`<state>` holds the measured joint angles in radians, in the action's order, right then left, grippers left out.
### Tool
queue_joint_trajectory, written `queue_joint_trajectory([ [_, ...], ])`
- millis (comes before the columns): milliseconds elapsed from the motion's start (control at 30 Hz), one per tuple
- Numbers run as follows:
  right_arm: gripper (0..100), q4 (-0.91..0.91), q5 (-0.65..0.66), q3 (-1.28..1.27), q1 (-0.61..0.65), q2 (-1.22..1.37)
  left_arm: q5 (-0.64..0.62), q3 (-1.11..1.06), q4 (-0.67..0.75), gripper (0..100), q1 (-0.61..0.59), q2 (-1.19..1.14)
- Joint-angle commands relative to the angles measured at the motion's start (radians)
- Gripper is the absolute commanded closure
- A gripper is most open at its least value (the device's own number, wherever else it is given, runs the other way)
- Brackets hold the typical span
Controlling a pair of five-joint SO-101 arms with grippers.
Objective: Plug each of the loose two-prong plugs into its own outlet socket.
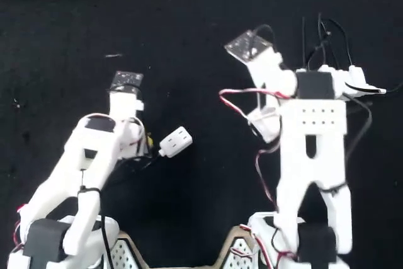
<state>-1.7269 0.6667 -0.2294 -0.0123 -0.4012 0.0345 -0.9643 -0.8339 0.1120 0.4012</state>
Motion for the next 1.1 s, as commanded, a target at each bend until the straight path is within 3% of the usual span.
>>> queue_joint_trajectory([
  [0, 98.8, 0.017, 0.04, -0.048, -0.031, -0.05, -0.06, -0.041, 0.054, 78, 0.076, 0.026],
  [200, 98.8, 0.032, 0.077, -0.065, -0.091, -0.056, -0.169, -0.09, 0.078, 78, 0.185, 0.026],
  [500, 98.8, 0.046, 0.075, -0.071, -0.092, -0.053, -0.169, -0.094, 0.164, 77, 0.272, 0.026],
  [867, 98.8, 0.046, 0.104, -0.071, -0.13, -0.051, -0.04, 0.042, 0.153, 78, -0.004, 0.018],
  [1067, 98.8, 0.044, 0.104, -0.073, -0.132, -0.051, -0.044, 0.096, 0.273, 78, 0.145, -0.114],
])
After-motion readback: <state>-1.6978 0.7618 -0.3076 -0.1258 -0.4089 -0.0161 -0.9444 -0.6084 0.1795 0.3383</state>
